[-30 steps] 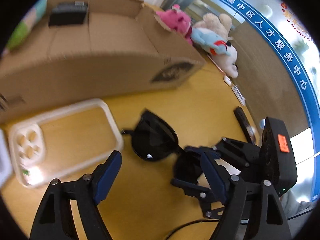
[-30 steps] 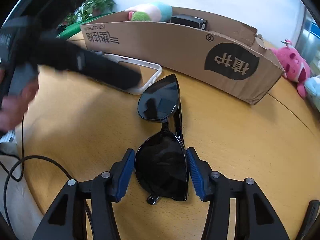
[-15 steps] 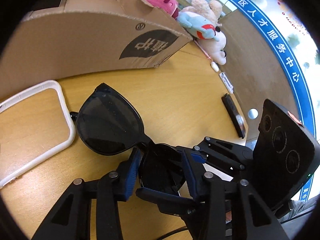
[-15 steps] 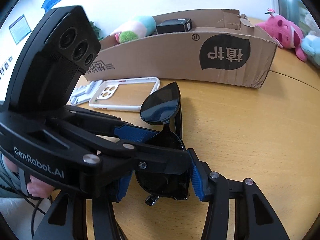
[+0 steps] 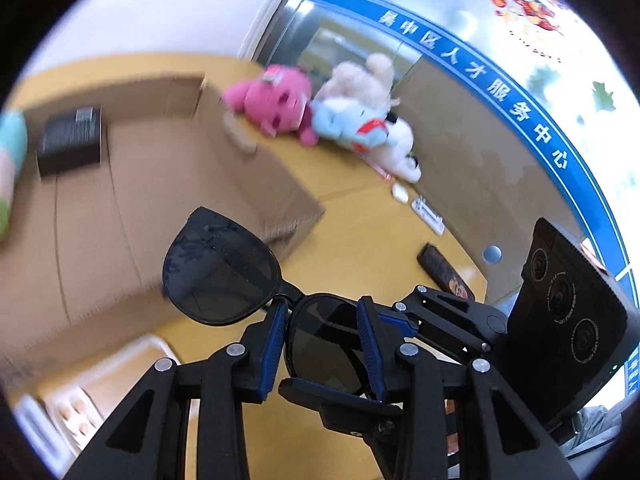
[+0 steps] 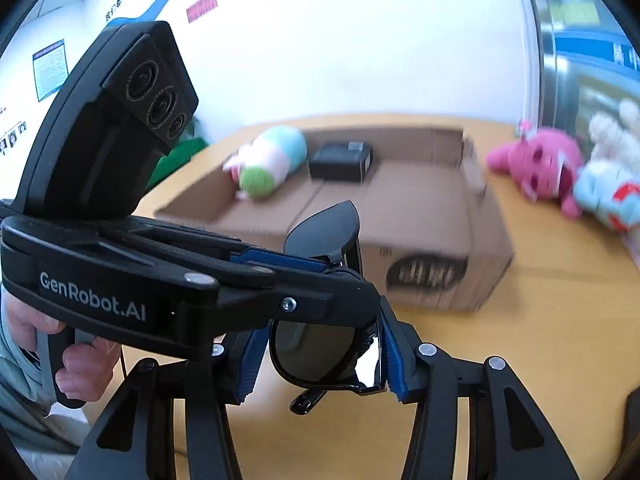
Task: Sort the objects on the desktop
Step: 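Close the right gripper on the sunglasses frame and lift them, then carry the sunglasses with the right gripper over the cardboard box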
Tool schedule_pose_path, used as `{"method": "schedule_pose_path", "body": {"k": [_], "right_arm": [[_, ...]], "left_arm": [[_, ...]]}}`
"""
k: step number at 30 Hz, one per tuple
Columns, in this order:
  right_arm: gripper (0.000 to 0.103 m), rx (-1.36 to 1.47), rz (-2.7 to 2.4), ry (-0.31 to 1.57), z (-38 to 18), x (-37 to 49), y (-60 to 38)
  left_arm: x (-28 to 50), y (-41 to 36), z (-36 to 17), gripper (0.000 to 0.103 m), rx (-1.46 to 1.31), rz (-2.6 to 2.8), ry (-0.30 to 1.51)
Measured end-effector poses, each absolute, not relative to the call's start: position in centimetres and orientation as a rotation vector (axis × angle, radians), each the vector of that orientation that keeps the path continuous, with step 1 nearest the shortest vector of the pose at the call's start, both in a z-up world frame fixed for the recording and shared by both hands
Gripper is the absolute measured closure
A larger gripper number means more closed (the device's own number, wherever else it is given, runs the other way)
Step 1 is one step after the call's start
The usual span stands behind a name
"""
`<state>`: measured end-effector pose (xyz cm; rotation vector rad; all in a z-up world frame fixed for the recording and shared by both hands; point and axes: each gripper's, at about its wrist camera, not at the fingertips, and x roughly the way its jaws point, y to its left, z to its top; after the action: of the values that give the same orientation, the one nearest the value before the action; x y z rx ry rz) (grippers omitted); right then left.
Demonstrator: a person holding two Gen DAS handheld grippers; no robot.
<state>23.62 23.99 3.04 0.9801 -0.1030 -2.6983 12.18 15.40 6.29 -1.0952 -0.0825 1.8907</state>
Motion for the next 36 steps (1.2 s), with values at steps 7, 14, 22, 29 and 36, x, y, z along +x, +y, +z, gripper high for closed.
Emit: {"method": "schedule_pose_path", "body": {"k": [7, 14, 22, 29, 36], "right_arm": [[0.054, 0.811, -2.781, -0.007, 8.6, 21.2, 23.6], [0.054, 0.675, -2.843, 0.079, 12.5, 18.5, 23.8], [0.054, 0.535, -2.884, 0.091, 16.2, 12.2, 25.3], [0.055, 0.547, -2.87, 0.036, 15.7, 3.8, 27.0], [0.055, 0.746, -2.803, -0.071, 10.0, -5.9, 28.7]], "left_arm": [[10.5, 15.0, 12.4, 0.068, -0.932, 1.946, -0.049], [8.0, 16.1, 16.5, 0.068, -0.789, 1.98, 0.04], [2.5, 17.3, 20.5, 0.068, -0.682, 2.02, 0.116], [-5.1, 18.6, 19.0, 0.068, -0.732, 2.006, 0.123], [-13.8, 20.1, 12.2, 0.068, -0.894, 1.99, 0.076]]}}
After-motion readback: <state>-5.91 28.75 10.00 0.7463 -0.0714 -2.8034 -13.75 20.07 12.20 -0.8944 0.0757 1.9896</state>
